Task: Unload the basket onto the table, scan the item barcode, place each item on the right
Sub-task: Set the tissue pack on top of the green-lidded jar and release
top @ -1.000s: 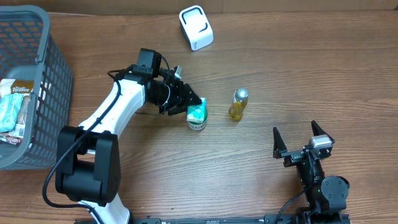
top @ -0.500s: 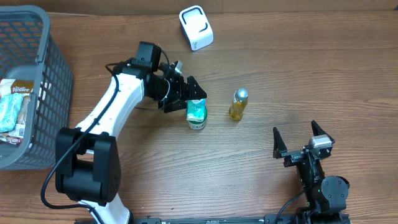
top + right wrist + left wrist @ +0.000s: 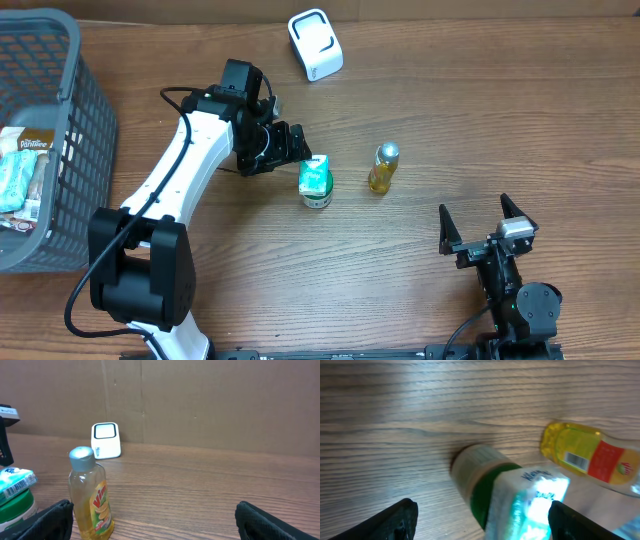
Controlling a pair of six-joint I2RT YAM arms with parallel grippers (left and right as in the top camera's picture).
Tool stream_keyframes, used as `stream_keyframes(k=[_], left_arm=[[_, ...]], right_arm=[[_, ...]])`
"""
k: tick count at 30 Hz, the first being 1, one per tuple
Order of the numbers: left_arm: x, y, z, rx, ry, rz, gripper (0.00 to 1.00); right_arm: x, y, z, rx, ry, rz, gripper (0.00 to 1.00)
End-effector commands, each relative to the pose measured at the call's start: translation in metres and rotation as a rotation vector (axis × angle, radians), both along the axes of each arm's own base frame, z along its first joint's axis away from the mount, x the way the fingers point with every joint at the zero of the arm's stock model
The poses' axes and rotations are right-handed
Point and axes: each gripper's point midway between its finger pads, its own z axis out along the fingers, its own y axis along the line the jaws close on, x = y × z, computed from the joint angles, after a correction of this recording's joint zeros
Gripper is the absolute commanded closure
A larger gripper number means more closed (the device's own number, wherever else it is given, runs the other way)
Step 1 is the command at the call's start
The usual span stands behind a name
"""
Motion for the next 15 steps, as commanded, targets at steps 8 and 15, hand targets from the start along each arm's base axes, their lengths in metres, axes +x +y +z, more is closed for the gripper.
stream_keyframes(k=[8, 15], left_arm=[[0.014, 0.013, -0.004, 0.107, -0.058, -0.003, 0.14], [0.015, 0.017, -0.005, 0.13, -0.063, 0.003, 0.21]], right_arm=[[0.0, -0.001, -0.003, 0.003, 0.0, -0.004, 0.0], [0.0, -0.001, -0.003, 0.003, 0.0, -0.004, 0.0]])
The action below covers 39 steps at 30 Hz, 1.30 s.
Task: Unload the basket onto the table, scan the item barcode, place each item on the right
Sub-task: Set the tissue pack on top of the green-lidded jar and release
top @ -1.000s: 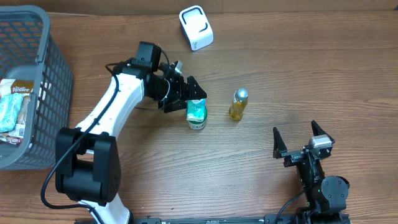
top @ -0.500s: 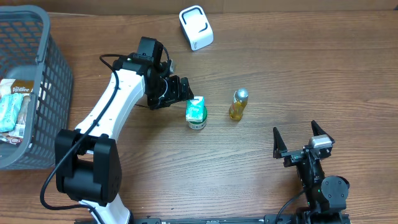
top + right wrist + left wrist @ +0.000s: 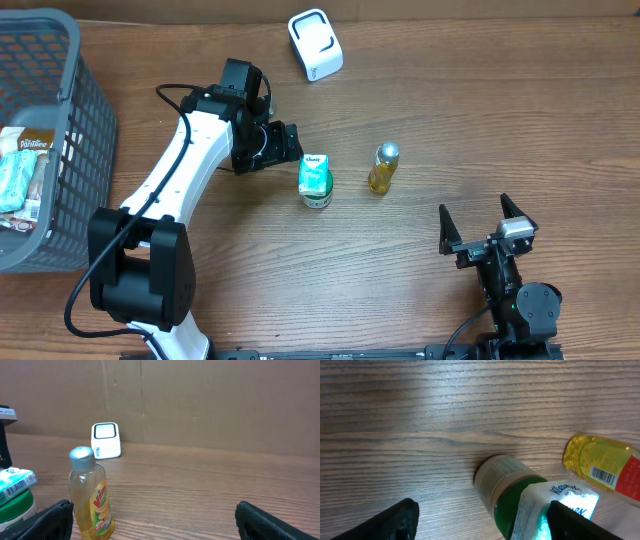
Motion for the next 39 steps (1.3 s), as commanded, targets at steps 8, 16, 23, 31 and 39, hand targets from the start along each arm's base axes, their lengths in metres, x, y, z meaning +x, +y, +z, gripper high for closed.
stream_keyframes(k=[8, 16, 23, 31, 39], left_arm=[[0.008, 0.002, 0.0, 0.04, -0.03, -0.022, 0.41], [-0.008, -0.016, -0.002, 0.034, 0.004, -0.073, 0.64], [-0.018, -0.032, -0.002, 0.037, 0.013, -0.118, 0.68], [-0.015, -0.015, -0.007, 0.121, 0.008, -0.087, 0.69], [-0.012, -0.003, -0.02, 0.205, 0.02, -0.07, 0.8]], right_arm=[[0.0, -0.001, -0.003, 0.002, 0.0, -0.004, 0.0], [0.0, -0.001, -0.003, 0.002, 0.0, -0.004, 0.0], [0.0, -0.001, -0.003, 0.002, 0.0, -0.004, 0.0], [0.0, -0.001, -0.003, 0.002, 0.0, -0.004, 0.0], [0.0, -0.001, -0.003, 0.002, 0.0, -0.004, 0.0]])
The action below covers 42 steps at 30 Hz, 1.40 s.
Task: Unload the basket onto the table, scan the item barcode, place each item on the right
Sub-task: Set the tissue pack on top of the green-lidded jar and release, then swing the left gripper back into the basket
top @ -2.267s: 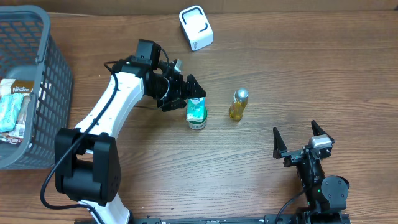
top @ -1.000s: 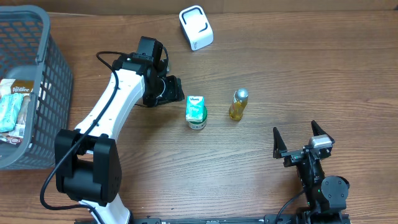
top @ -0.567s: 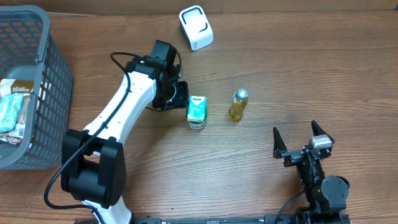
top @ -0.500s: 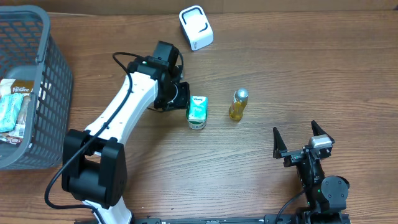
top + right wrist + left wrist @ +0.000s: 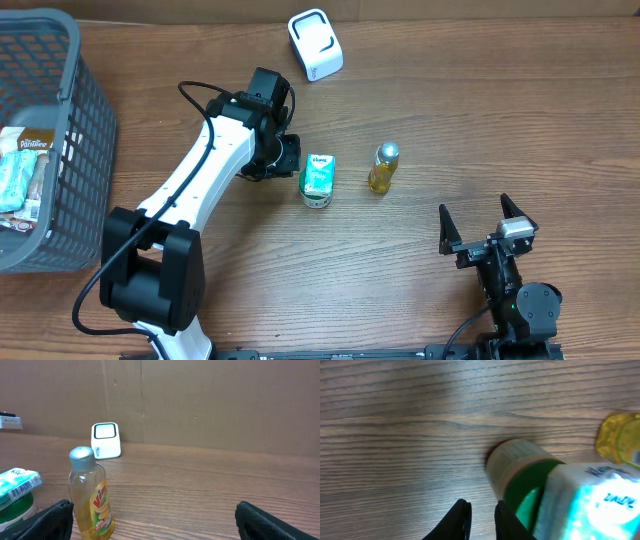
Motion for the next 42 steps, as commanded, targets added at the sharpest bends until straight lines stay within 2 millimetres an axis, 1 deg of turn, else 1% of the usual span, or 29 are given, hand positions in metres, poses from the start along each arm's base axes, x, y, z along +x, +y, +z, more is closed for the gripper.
stream_keyframes(k=[1, 3, 4, 6, 8, 9, 13, 20, 23, 25, 32, 38, 42], left_arm=[[0.006, 0.005, -0.013, 0.046, 0.015, 0.009, 0.8], [0.004, 0.004, -0.02, 0.046, 0.036, 0.008, 0.8], [0.002, 0.001, -0.026, 0.033, 0.06, 0.004, 0.8], [-0.001, -0.006, -0.032, -0.002, 0.092, -0.002, 0.8], [-0.004, -0.014, -0.035, -0.044, 0.117, -0.009, 0.81], [-0.005, -0.019, -0.035, -0.072, 0.125, -0.013, 0.81], [-0.006, -0.022, -0.034, -0.089, 0.13, -0.016, 0.84], [-0.011, -0.031, -0.031, -0.137, 0.15, -0.027, 0.84], [-0.011, -0.032, -0.031, -0.139, 0.152, -0.029, 0.85], [-0.014, -0.037, -0.03, -0.154, 0.157, -0.038, 0.85], [-0.017, -0.045, -0.03, -0.15, 0.151, -0.071, 0.85], [-0.016, -0.045, -0.03, -0.15, 0.146, -0.073, 0.85], [-0.012, -0.037, -0.033, -0.099, 0.127, -0.065, 0.85]], right_arm=[[0.0, -0.001, -0.003, 0.002, 0.0, -0.004, 0.0], [0.0, -0.001, -0.003, 0.002, 0.0, -0.004, 0.0], [0.0, -0.001, -0.003, 0.002, 0.0, -0.004, 0.0], [0.0, -0.001, -0.003, 0.002, 0.0, -0.004, 0.0], [0.0, -0.001, -0.003, 0.002, 0.0, -0.004, 0.0], [0.0, -0.001, -0.003, 0.002, 0.0, -0.004, 0.0], [0.0, -0.001, -0.003, 0.002, 0.0, -0.004, 0.0], [0.0, -0.001, -0.003, 0.002, 0.0, -0.004, 0.0], [0.0, -0.001, -0.003, 0.002, 0.0, -0.004, 0.0], [0.0, -0.001, -0.003, 0.002, 0.0, -0.004, 0.0], [0.0, -0.001, -0.003, 0.002, 0.0, -0.004, 0.0], [0.0, -0.001, -0.003, 0.002, 0.0, -0.004, 0.0], [0.0, -0.001, -0.003, 0.002, 0.0, -0.004, 0.0]])
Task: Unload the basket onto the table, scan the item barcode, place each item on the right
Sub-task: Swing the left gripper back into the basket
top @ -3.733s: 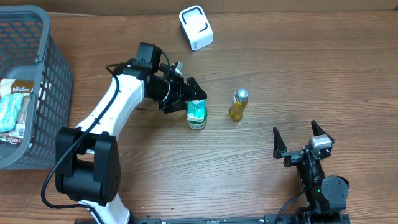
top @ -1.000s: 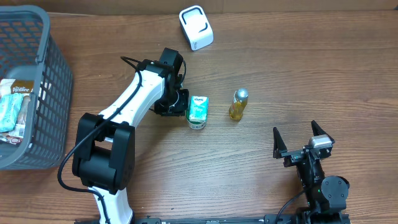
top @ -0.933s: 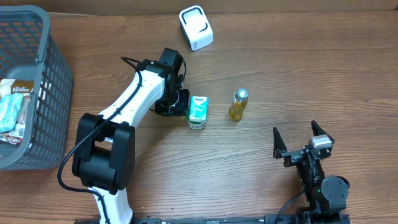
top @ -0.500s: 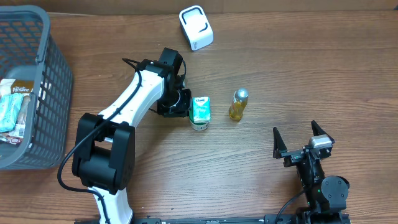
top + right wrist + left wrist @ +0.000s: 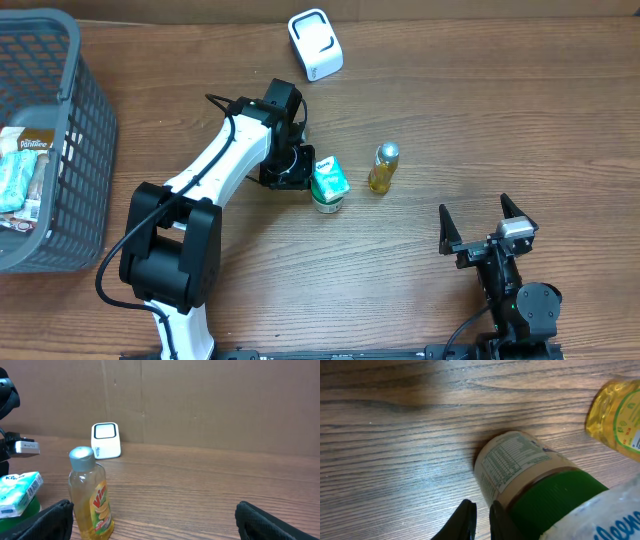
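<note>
A jar with a green lid (image 5: pixel 520 467) stands mid-table with a teal tissue pack (image 5: pixel 330 181) lying tilted on top of it. My left gripper (image 5: pixel 481 508) is shut with nothing in it, and its right finger (image 5: pixel 498 519) is against the jar's left side. A yellow dish-soap bottle (image 5: pixel 383 167) stands just right of the jar. The white scanner (image 5: pixel 315 44) sits at the far edge. My right gripper (image 5: pixel 487 228) is open near the front right, with the bottle (image 5: pixel 90 492) and the tissue pack (image 5: pixel 18 493) ahead of it to the left.
A grey basket (image 5: pixel 60 160) holding packaged goods stands at the left edge. A cardboard wall (image 5: pixel 200 400) rises behind the table. Bare wood (image 5: pixel 480 110) lies between the bottle and the right edge.
My left gripper has moved right, up against the jar. The jar sits slightly further right, and the tissue pack on it has turned and tilted. The right arm has not moved.
My left gripper was open just left of the jar, then a little further back, still open. By the last earlier moment it was shut beside the jar. Now it touches the jar, which has shifted right, with the pack turned. The right gripper stayed open throughout.
</note>
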Controlling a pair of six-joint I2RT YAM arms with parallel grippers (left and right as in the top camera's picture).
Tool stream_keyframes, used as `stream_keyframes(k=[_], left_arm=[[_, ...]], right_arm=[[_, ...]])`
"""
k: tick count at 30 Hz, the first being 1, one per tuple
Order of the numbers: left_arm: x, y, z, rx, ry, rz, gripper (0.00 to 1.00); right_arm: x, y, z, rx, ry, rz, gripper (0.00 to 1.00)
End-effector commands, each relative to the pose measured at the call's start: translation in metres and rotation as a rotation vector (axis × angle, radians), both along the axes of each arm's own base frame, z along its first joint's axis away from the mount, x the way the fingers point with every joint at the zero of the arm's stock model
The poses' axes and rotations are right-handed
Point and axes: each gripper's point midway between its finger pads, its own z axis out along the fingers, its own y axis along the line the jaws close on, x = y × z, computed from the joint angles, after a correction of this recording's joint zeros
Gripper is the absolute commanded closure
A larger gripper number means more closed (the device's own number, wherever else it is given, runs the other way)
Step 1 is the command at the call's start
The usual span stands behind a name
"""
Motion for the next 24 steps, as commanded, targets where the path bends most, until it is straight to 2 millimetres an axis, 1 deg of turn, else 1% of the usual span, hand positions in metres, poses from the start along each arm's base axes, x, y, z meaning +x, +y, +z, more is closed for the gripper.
stream_keyframes(k=[1, 2, 3, 6, 9, 11, 13, 14, 16, 17, 18, 19, 20, 21, 22, 23, 24], left_arm=[[0.007, 0.003, 0.0, 0.04, -0.032, -0.009, 0.87], [0.007, 0.005, 0.0, 0.046, -0.033, -0.009, 0.9], [0.007, 0.004, 0.0, 0.043, -0.03, -0.008, 0.95], [0.007, 0.006, 0.0, 0.049, -0.032, -0.007, 0.96], [0.012, 0.016, 0.0, 0.086, -0.048, 0.01, 0.96], [0.019, 0.024, 0.011, 0.091, -0.06, 0.031, 0.96], [0.032, 0.035, 0.036, 0.089, -0.104, 0.042, 0.96], [0.041, 0.043, 0.053, 0.098, -0.14, 0.064, 0.96], [0.065, 0.068, 0.101, 0.13, -0.254, 0.122, 0.96], [0.08, 0.088, 0.137, 0.156, -0.346, 0.158, 0.96], [0.091, 0.108, 0.169, 0.186, -0.429, 0.196, 0.94], [0.098, 0.126, 0.198, 0.212, -0.5, 0.234, 0.93], [0.104, 0.149, 0.231, 0.25, -0.584, 0.281, 0.89], [0.106, 0.167, 0.256, 0.281, -0.646, 0.313, 0.82], [0.107, 0.185, 0.28, 0.311, -0.705, 0.344, 0.68], [0.105, 0.209, 0.31, 0.353, -0.779, 0.384, 0.48], [0.1, 0.239, 0.344, 0.415, -0.869, 0.424, 0.32]], right_arm=[[0.0, -0.001, -0.003, 0.003, 0.0, -0.004, 0.0], [0.0, -0.001, -0.003, 0.003, 0.0, -0.004, 0.0], [0.0, -0.001, -0.003, 0.003, 0.0, -0.004, 0.0], [0.0, -0.001, -0.003, 0.003, 0.0, -0.004, 0.0], [0.0, -0.001, -0.003, 0.003, 0.0, -0.004, 0.0], [0.0, -0.001, -0.003, 0.003, 0.0, -0.004, 0.0], [0.0, -0.001, -0.003, 0.003, 0.0, -0.004, 0.0], [0.0, -0.001, -0.003, 0.003, 0.0, -0.004, 0.0], [0.0, -0.001, -0.003, 0.003, 0.0, -0.004, 0.0], [0.0, -0.001, -0.003, 0.003, 0.0, -0.004, 0.0], [0.0, -0.001, -0.003, 0.003, 0.0, -0.004, 0.0], [0.0, -0.001, -0.003, 0.003, 0.0, -0.004, 0.0], [0.0, -0.001, -0.003, 0.003, 0.0, -0.004, 0.0], [0.0, -0.001, -0.003, 0.003, 0.0, -0.004, 0.0], [0.0, -0.001, -0.003, 0.003, 0.0, -0.004, 0.0], [0.0, -0.001, -0.003, 0.003, 0.0, -0.004, 0.0], [0.0, -0.001, -0.003, 0.003, 0.0, -0.004, 0.0]])
